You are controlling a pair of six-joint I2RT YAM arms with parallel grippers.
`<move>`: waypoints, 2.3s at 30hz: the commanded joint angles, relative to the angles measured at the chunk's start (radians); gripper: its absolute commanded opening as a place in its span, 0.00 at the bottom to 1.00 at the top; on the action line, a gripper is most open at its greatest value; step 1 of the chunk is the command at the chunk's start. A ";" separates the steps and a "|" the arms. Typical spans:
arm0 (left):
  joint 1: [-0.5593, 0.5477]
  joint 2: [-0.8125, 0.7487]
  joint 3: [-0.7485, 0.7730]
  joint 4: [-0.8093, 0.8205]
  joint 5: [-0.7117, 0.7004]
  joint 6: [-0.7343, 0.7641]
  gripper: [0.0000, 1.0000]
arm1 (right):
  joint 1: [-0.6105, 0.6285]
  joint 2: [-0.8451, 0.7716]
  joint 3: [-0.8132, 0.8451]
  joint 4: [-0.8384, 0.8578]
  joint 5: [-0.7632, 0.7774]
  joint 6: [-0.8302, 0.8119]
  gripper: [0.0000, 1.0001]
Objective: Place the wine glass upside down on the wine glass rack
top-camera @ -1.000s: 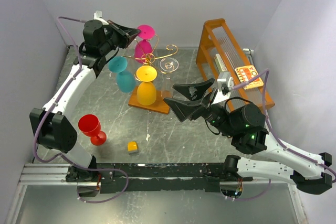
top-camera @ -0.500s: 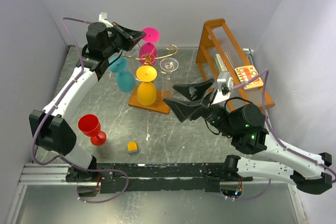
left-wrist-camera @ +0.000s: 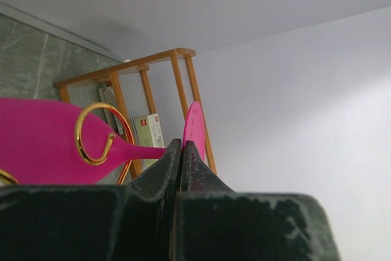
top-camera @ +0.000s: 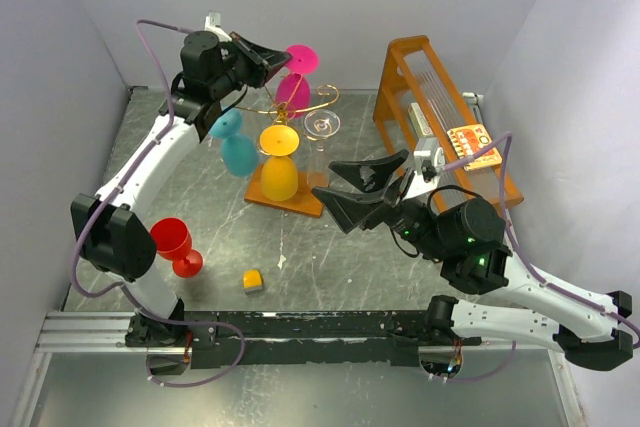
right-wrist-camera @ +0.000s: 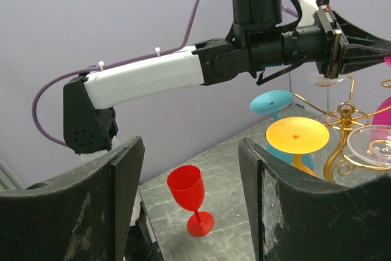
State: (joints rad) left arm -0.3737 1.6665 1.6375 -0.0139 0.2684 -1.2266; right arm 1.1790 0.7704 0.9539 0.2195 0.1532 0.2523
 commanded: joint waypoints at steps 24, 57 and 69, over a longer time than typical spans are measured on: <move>-0.011 0.001 0.120 -0.168 -0.284 0.111 0.09 | -0.002 -0.036 -0.018 0.009 0.020 -0.008 0.63; -0.014 -0.100 0.174 -0.271 -0.283 0.306 0.37 | -0.001 0.010 0.002 -0.009 0.047 0.032 0.63; -0.014 -0.403 0.008 -0.390 -0.365 0.557 0.62 | -0.001 0.060 0.040 -0.059 0.096 0.057 0.62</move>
State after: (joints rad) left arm -0.3817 1.3663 1.7031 -0.3351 -0.0460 -0.7967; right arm 1.1793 0.8219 0.9531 0.1856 0.2073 0.3004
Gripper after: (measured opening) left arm 0.582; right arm 0.624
